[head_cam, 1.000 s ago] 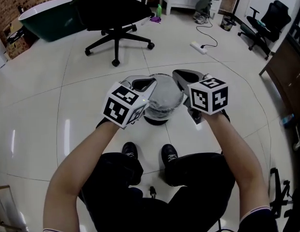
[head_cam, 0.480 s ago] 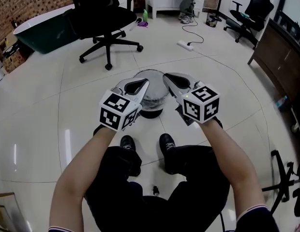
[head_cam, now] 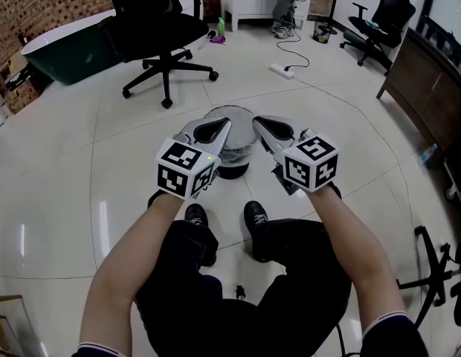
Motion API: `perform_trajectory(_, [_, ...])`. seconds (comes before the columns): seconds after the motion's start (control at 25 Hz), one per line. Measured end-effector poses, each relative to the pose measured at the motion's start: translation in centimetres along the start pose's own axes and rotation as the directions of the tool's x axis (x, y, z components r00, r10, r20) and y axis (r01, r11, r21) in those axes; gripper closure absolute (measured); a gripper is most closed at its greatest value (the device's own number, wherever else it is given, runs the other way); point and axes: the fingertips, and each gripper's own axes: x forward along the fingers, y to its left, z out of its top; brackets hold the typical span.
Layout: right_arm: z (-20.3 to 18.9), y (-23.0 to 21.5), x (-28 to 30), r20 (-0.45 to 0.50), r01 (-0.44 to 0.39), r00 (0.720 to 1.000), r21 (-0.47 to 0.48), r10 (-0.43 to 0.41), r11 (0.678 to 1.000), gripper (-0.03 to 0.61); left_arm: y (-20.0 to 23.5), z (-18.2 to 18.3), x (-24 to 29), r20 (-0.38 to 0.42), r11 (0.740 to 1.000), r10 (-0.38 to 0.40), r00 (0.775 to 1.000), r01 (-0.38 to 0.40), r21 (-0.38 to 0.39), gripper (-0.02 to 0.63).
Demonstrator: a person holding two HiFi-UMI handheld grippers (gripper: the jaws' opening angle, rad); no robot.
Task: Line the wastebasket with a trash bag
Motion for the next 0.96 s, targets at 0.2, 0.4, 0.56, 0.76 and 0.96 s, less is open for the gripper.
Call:
perform_trajectory(0.2, [0.1, 0.2, -0.6, 0.010, 0.004, 1.000, 0.006, -0.005, 1.000, 0.578, -0.7, -0.2, -0.2, -0.010, 1.000, -0.008, 1.000, 0.008, 0.011, 0.601])
perform_trajectory(0.4, [0.1, 0.2, -0.7, 0.014, 0.003, 1.000, 0.004, -0.003, 1.000, 0.578, -0.9, -0.3, -0.2, -0.011, 1.000, -0.007, 1.000, 0.007, 0.012, 0.601])
perform_trajectory(0.56, [0.0, 0.2, -0.7, 0.012, 0.004, 1.000, -0.002, -0.003, 1.000, 0.578, -1.1, -0.3, -0.1, -0.013, 1.000, -0.016, 1.000, 0.016, 0.023, 0.601])
perform_trajectory(0.76, [0.1, 0.0, -0.8, 0.017, 0.003, 1.000, -0.008, -0.003, 1.000, 0.578, -1.1, -0.5, 0.0, -0.020, 0.999, -0.017, 1.000, 0.018, 0.029, 0.601])
perform_trajectory(0.96, [0.1, 0.0, -1.2, 0.015, 0.002, 1.000, -0.016, -0.002, 1.000, 0.578, -1.4, -0.6, 0.1, -0.023, 0.999, -0.019, 1.000, 0.019, 0.031, 0.601])
